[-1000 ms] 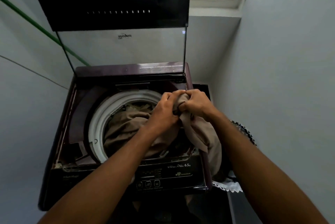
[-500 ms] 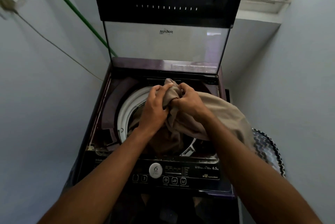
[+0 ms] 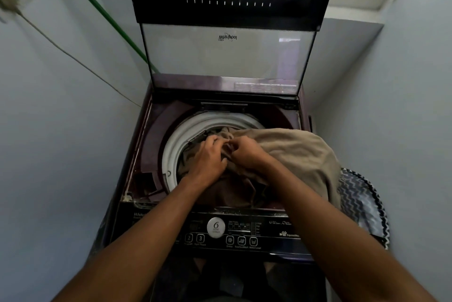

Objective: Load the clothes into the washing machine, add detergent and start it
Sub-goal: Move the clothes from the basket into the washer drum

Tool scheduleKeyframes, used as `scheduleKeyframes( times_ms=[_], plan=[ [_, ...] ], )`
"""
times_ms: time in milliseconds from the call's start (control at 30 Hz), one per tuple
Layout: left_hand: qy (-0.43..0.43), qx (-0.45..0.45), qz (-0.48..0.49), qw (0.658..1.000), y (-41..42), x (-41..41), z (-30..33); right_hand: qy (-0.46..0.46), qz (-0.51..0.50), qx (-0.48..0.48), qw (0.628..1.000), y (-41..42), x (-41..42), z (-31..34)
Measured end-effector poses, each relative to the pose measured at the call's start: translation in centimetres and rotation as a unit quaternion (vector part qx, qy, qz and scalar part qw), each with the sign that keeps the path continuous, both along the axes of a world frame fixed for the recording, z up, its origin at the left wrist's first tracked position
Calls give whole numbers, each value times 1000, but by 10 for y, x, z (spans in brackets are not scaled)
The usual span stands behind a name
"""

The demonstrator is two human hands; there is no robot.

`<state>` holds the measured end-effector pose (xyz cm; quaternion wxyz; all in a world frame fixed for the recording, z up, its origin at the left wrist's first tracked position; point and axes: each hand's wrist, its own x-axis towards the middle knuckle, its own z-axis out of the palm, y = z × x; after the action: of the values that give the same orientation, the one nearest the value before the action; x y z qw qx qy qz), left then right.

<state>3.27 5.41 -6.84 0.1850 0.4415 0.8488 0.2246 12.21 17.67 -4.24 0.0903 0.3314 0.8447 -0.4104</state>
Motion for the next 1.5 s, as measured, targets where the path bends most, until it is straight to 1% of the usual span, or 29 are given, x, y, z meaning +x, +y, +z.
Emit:
scheduleKeyframes(
  times_ms=[100,167,233,367,400,467,567,633,700,733,800,867,967,1033,1067,1167,1200,1300,1400,1500],
  plan=[
    [11,53,-7,999,18,8,9,44,-40,27,998,17,14,15],
    [13,84,-28,996,33,16,12,36,-62,88,994,32,32,27],
    [1,99,-56,993,48,28,17,-22,-74,169,983,46,54,32],
    [-20,100,-136,985,80,60,26,-156,-85,199,964,72,97,36],
    [-24,93,-156,983,88,69,28,-173,-98,188,962,78,107,34],
    [-31,80,-189,978,103,85,29,-186,-144,123,964,87,126,26],
    [-28,37,-226,973,120,106,32,-171,-216,21,961,96,151,12],
    [-24,12,-248,968,129,116,33,-145,-241,-13,960,99,167,4],
    [-24,-4,-259,966,134,122,35,-94,-268,-70,956,98,177,-1],
    [-25,-9,-264,964,136,124,36,-68,-285,-105,950,97,181,-2],
    [-28,-18,-278,960,140,125,39,-43,-307,-161,937,94,185,0],
    [-33,-35,-287,957,143,125,41,-36,-310,-191,931,92,185,2],
    [-25,-66,-291,954,144,124,38,-31,-314,-195,929,92,183,5],
    [-12,-71,-289,955,142,125,33,-24,-315,-176,932,91,179,8],
    [-14,-58,-282,958,142,126,31,-25,-309,-152,939,89,176,10],
    [-48,2,-252,967,139,125,26,-52,-288,7,956,79,165,15],
    [-59,19,-243,968,138,123,26,-39,-286,50,956,75,162,16],
    [-78,64,-206,973,134,119,32,43,-297,104,948,66,152,16],
    [-71,120,-158,978,130,110,44,128,-300,144,934,62,139,19],
    [-54,149,-110,981,122,94,57,189,-264,164,931,57,119,27]
  ],
)
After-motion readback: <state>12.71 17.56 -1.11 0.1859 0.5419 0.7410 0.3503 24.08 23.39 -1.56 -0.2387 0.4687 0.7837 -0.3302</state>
